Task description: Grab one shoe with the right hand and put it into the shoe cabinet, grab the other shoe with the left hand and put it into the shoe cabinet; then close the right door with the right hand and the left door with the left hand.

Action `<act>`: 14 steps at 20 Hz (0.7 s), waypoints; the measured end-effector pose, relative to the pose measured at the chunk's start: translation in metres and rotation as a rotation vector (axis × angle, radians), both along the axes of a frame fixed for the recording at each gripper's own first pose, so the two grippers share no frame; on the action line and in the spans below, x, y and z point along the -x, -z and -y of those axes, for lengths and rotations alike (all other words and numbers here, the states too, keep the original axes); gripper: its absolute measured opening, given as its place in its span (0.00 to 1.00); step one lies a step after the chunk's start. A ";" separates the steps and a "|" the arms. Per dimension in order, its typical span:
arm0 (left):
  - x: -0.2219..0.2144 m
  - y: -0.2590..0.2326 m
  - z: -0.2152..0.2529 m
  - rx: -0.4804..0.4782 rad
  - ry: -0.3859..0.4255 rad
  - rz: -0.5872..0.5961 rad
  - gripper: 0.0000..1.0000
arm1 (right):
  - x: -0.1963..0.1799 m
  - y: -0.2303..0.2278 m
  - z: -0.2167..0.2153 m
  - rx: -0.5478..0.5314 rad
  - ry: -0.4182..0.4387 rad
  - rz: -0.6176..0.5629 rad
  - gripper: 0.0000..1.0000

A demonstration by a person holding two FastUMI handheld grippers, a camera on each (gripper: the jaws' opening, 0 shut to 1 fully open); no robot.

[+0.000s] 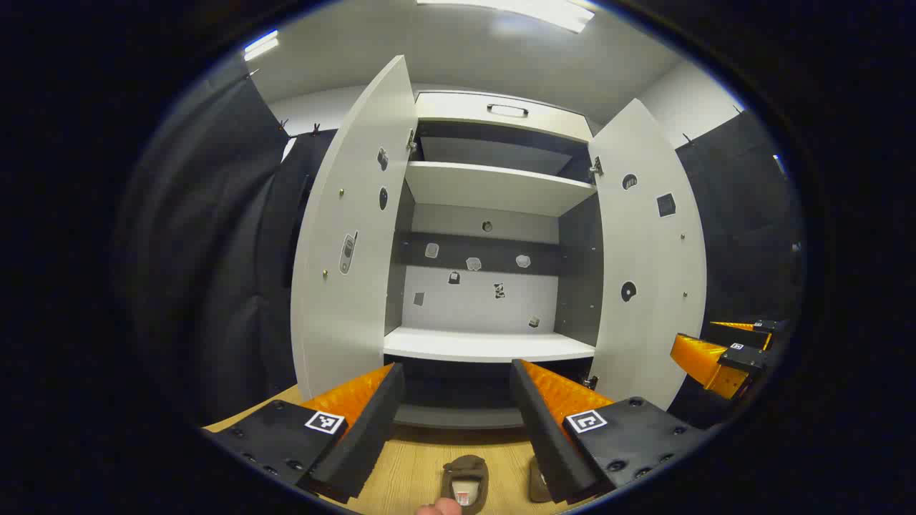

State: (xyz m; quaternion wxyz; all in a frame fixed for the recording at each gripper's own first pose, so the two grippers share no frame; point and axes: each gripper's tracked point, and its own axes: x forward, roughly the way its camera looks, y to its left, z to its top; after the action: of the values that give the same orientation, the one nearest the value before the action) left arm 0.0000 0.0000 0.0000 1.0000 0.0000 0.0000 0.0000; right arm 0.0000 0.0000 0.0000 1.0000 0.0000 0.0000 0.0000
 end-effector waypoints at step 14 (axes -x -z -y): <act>0.001 -0.002 0.002 -0.016 0.001 0.005 0.94 | 0.001 -0.004 -0.001 -0.009 0.003 0.013 0.94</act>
State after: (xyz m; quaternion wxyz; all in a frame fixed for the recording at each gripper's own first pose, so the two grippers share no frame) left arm -0.0011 -0.0018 0.0024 1.0000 0.0082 -0.0027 -0.0004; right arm -0.0006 0.0008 0.0044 1.0000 0.0045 -0.0066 -0.0013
